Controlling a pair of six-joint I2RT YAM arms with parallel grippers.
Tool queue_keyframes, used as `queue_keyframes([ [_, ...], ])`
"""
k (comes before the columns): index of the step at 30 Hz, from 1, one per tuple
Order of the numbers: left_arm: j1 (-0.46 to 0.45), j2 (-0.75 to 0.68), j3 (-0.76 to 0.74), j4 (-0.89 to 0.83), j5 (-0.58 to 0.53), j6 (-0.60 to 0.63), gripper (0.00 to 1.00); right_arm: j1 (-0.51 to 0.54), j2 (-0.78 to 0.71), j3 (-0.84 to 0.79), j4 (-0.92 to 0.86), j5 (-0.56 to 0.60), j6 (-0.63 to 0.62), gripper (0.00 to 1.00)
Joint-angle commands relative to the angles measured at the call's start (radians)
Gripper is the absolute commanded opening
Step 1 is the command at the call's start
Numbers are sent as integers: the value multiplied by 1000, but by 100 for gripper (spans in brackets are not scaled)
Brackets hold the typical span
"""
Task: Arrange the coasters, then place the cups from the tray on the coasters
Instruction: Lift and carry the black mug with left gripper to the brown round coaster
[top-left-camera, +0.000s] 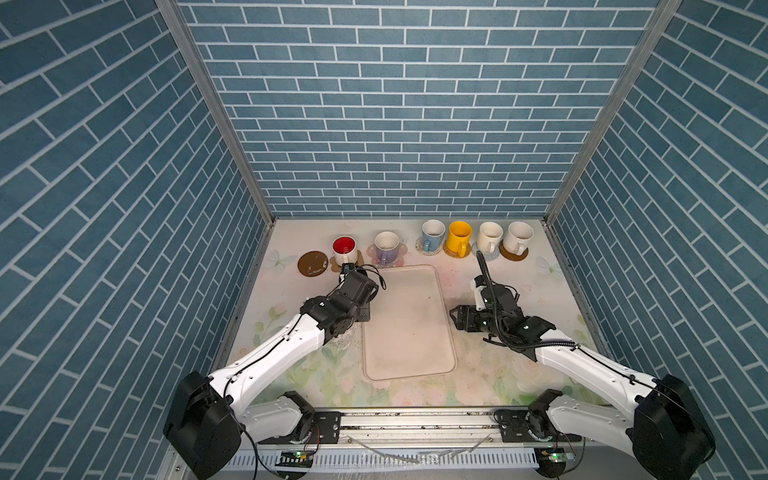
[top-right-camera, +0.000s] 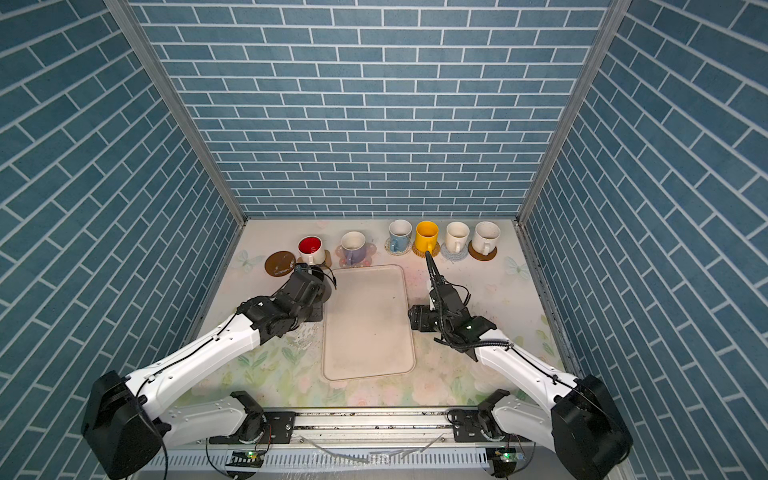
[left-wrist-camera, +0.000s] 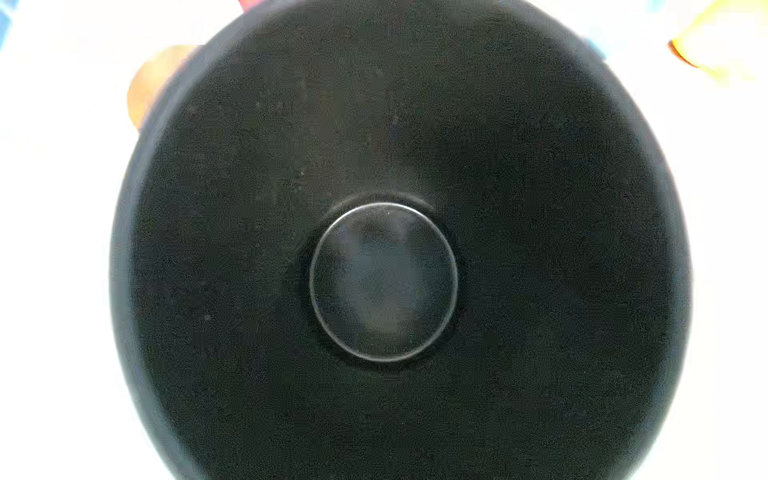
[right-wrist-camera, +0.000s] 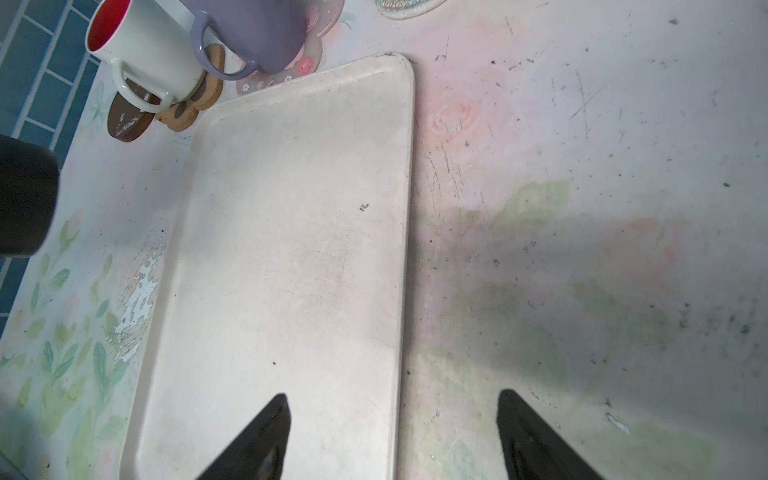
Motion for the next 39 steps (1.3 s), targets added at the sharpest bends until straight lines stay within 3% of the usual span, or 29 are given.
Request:
queue_keyframes([
  [1,72,-30,68,-2,-7,40,0,-8,1,42,-24,37,16,80],
  [9,266,22,138,42,79,83,0,-21,74,127,9,42,8,80],
  [30,488,477,438,115,97,172,0,-90,273,332,53,-3,-52,80],
  [39,557,605,482,180,102,183,0,-104,358,397,54,-39,-70,80],
])
